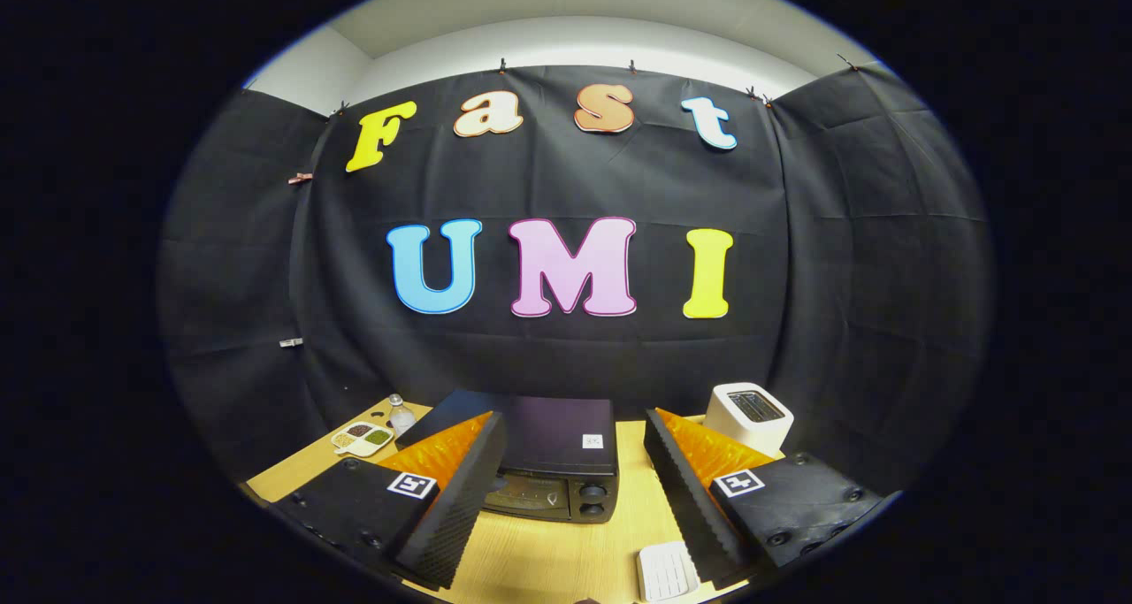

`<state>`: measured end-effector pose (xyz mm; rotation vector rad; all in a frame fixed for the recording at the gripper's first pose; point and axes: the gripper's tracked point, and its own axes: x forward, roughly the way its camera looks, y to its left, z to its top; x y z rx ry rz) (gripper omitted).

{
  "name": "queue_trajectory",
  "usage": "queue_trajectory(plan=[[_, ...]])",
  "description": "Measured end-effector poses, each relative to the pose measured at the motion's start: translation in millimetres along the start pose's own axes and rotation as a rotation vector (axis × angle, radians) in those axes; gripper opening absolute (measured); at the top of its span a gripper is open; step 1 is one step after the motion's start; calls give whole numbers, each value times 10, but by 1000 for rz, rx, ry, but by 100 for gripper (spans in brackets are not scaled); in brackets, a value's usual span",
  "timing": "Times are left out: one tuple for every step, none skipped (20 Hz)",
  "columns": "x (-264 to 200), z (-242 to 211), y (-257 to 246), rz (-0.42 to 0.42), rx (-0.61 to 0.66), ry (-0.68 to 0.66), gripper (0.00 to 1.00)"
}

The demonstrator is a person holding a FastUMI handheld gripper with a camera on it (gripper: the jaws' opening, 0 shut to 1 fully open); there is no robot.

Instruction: Open the toaster oven, put the food inside, and close the toaster oven door.

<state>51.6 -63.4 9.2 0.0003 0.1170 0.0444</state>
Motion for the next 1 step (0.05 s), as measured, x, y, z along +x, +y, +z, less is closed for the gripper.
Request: queue_trajectory(plan=[[1,4,15,4,3,0,98]])
